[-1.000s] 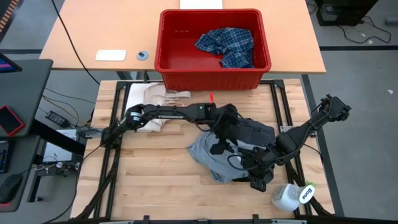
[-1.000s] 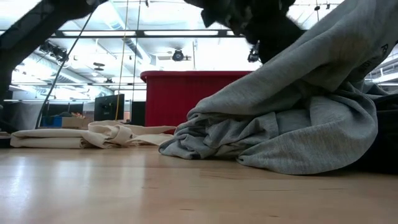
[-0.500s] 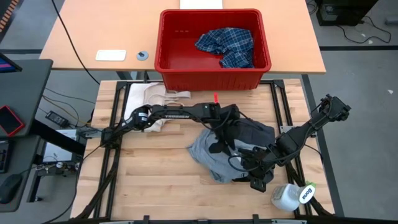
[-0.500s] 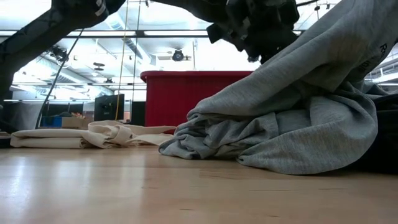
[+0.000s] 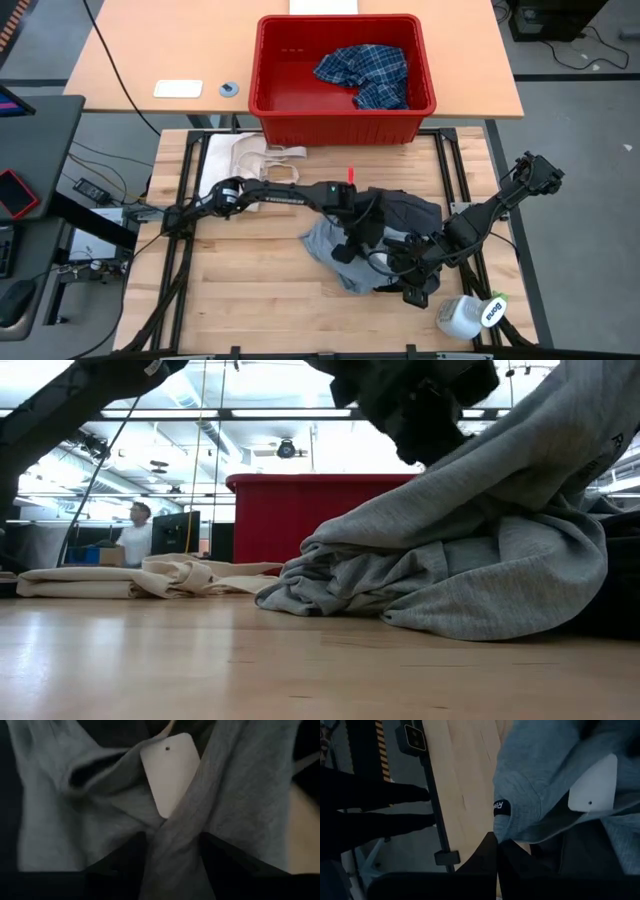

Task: Fold Laundry from Bin
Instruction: Fold the gray shirt

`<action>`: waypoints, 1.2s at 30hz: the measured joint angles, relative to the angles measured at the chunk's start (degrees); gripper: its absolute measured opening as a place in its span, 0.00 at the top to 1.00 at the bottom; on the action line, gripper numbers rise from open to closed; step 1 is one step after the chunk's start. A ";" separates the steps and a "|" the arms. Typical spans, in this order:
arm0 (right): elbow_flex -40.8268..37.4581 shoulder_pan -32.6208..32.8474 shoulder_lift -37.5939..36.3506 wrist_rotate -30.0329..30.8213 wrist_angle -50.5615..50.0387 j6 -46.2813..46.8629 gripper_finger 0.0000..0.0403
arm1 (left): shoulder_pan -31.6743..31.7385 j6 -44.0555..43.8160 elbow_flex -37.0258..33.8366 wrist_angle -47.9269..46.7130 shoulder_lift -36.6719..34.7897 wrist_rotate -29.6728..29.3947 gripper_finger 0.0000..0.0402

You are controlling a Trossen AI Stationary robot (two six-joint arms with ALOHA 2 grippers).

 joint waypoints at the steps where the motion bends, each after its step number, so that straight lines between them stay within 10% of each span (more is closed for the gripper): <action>1: 0.00 0.00 0.00 0.20 0.00 0.16 0.99 | -0.55 1.92 0.00 0.85 0.00 -2.02 0.52; 20: 0.00 0.04 -0.02 1.23 0.06 -0.10 0.99 | 2.49 1.84 -0.02 -5.00 -0.31 -10.13 0.54; 36: 0.00 -0.04 -1.35 0.86 -9.90 1.09 0.98 | 2.46 3.55 8.43 -18.01 -1.22 -10.09 0.97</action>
